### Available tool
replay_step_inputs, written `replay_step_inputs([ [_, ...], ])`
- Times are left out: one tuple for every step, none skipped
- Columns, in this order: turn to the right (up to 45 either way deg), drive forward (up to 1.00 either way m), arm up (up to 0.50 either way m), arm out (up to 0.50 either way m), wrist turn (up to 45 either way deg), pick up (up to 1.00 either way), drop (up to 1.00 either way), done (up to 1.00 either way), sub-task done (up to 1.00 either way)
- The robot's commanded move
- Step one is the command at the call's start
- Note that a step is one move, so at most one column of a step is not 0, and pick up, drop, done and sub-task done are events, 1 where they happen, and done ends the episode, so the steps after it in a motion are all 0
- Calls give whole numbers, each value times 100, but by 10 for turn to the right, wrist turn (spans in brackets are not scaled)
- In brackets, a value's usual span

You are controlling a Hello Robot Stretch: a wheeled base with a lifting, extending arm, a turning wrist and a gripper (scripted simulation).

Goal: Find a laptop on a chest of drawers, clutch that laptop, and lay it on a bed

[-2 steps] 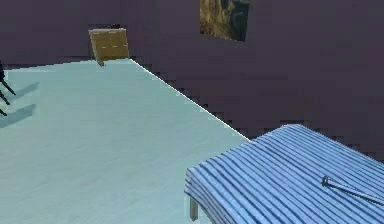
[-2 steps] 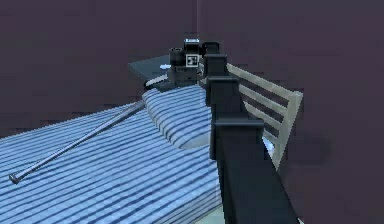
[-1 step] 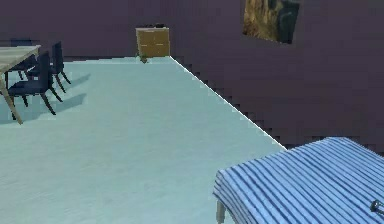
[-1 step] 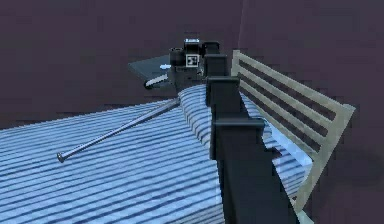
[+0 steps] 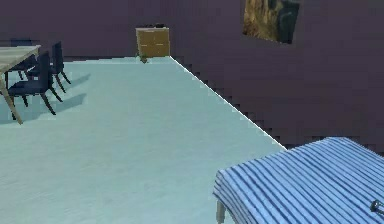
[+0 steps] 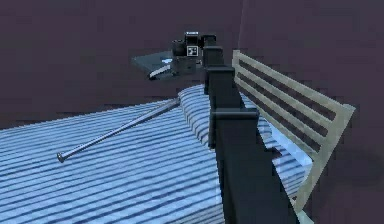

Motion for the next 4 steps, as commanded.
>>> replay_step_inputs([
  [0, 0, 0, 0, -300, 0, 0, 0, 0],
  [0, 0, -22, 0, 0, 0, 0, 0, 0],
  [0, 0, -32, 0, 0, 0, 0, 0, 0],
  [0, 0, 0, 0, 0, 0, 100, 0, 0],
])
